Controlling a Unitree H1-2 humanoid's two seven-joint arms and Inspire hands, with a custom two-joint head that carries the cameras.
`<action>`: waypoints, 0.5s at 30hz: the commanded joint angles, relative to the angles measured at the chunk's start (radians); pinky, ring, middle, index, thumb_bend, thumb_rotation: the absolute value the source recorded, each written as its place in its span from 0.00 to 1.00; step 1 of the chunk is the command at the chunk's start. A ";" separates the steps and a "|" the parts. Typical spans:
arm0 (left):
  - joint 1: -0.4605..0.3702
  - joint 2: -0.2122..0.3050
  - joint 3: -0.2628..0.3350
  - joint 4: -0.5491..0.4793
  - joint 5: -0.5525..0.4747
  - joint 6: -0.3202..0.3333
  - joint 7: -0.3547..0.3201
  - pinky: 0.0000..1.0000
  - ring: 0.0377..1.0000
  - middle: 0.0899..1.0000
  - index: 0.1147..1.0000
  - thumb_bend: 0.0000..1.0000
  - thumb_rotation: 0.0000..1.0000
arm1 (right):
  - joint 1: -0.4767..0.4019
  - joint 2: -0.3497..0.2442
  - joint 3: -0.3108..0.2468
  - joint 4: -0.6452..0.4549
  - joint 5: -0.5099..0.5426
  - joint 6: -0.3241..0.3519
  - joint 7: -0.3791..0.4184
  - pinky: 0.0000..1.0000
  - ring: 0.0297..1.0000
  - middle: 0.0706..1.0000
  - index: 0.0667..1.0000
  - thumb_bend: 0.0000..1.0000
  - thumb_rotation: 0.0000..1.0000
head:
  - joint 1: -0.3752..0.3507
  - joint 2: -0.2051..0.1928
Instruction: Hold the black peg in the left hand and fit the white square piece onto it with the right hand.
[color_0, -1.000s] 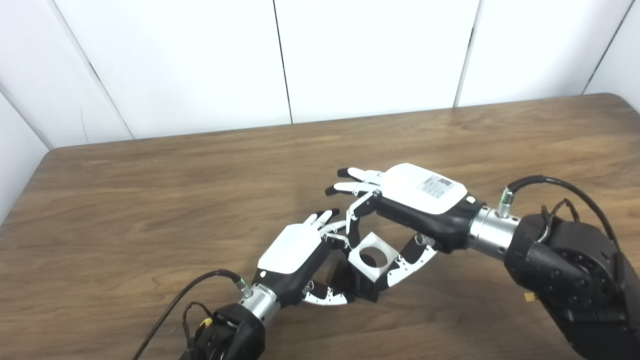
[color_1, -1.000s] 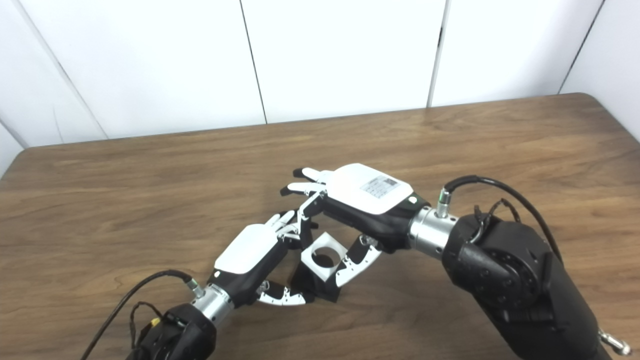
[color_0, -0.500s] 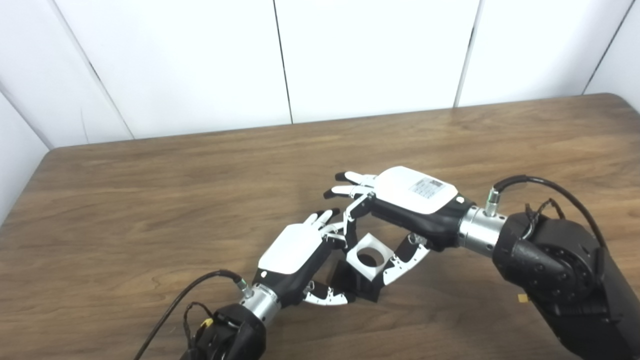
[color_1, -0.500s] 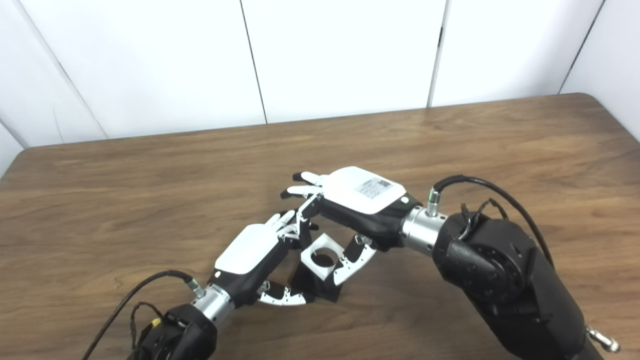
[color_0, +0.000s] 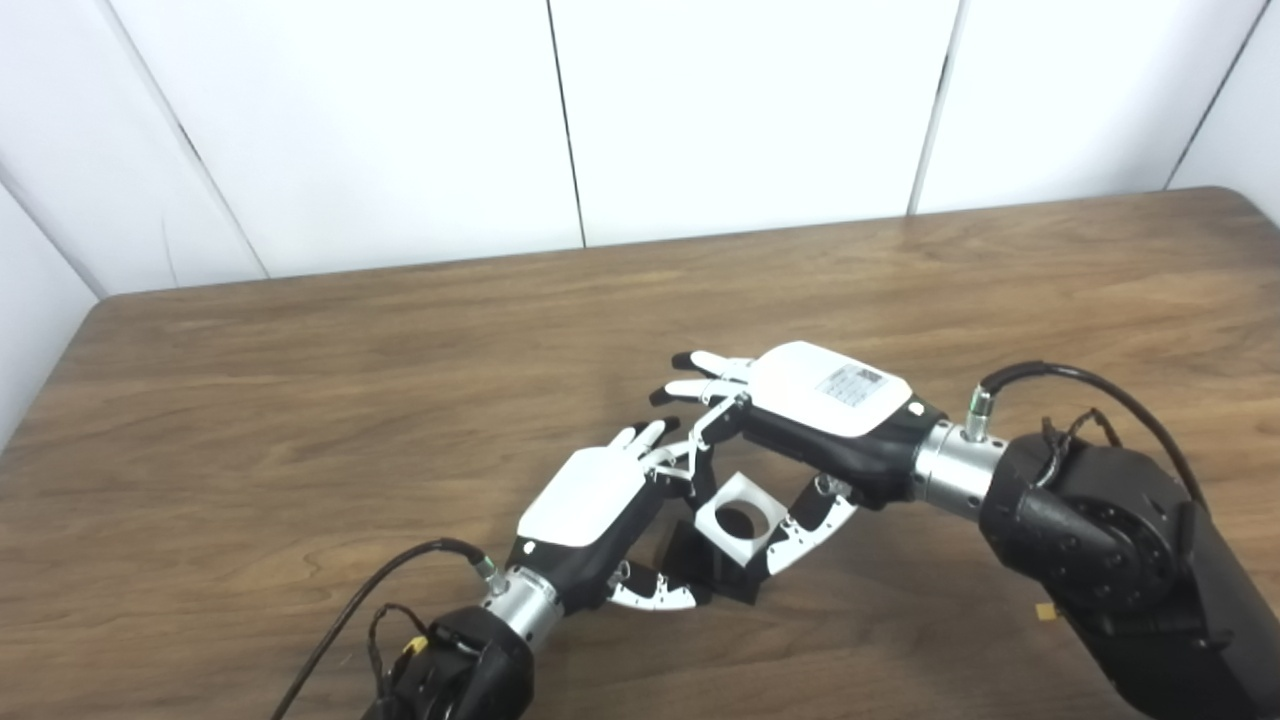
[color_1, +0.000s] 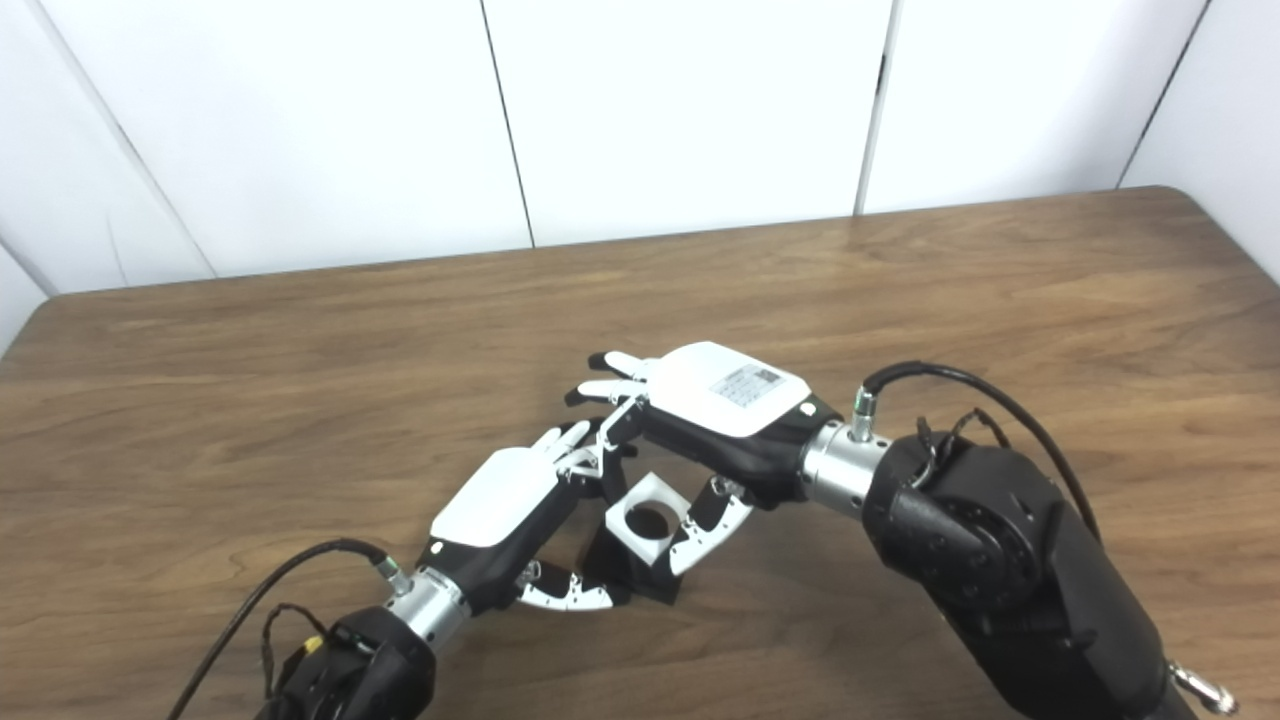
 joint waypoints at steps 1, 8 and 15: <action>-0.002 0.006 -0.007 -0.008 0.031 0.016 -0.022 1.00 1.00 0.89 0.43 0.52 0.07 | -0.027 0.003 -0.009 0.003 -0.005 -0.025 -0.031 0.93 1.00 0.92 0.46 0.51 0.16 | 0.000 0.002; -0.008 0.002 -0.008 -0.002 0.038 0.014 -0.019 1.00 1.00 0.89 0.43 0.52 0.07 | -0.018 0.005 -0.010 0.016 0.001 -0.034 -0.036 0.94 1.00 0.92 0.46 0.51 0.16 | 0.002 0.002; -0.012 -0.007 -0.008 0.004 0.046 0.015 -0.020 1.00 1.00 0.89 0.43 0.52 0.08 | -0.009 0.004 -0.010 0.025 0.005 -0.035 -0.037 0.95 1.00 0.92 0.46 0.51 0.16 | 0.011 -0.003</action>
